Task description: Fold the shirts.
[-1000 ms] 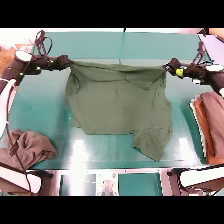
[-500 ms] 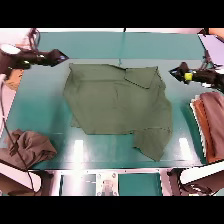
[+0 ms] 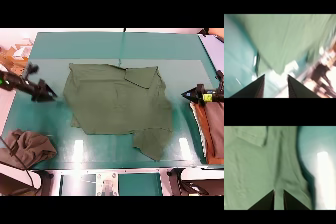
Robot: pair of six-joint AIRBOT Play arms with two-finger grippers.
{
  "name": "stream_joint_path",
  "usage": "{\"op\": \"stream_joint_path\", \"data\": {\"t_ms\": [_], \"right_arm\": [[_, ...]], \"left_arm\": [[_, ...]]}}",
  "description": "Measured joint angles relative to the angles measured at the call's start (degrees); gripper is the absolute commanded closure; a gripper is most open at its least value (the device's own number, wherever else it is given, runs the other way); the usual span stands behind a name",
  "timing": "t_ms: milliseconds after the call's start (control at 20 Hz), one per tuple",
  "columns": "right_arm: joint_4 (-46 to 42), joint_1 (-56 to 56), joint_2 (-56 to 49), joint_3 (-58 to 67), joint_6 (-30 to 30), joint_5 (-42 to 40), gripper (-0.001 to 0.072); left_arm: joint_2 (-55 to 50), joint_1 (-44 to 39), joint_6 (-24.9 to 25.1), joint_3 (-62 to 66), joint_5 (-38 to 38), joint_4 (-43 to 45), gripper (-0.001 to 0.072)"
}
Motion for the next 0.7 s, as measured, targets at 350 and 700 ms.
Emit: {"op": "stream_joint_path", "data": {"t_ms": [350,700], "right_arm": [[-1.38,-0.85,2.43,-3.02,-1.22,0.72,0.0559],[-1.49,-0.94,2.67,-3.5,-2.21,1.22,0.0561]], "left_arm": [[0.02,-3.3,1.2,-18.4,8.63,1.51,0.0362],[0.24,-10.62,1.99,-21.99,17.14,0.07,0.0472]]}}
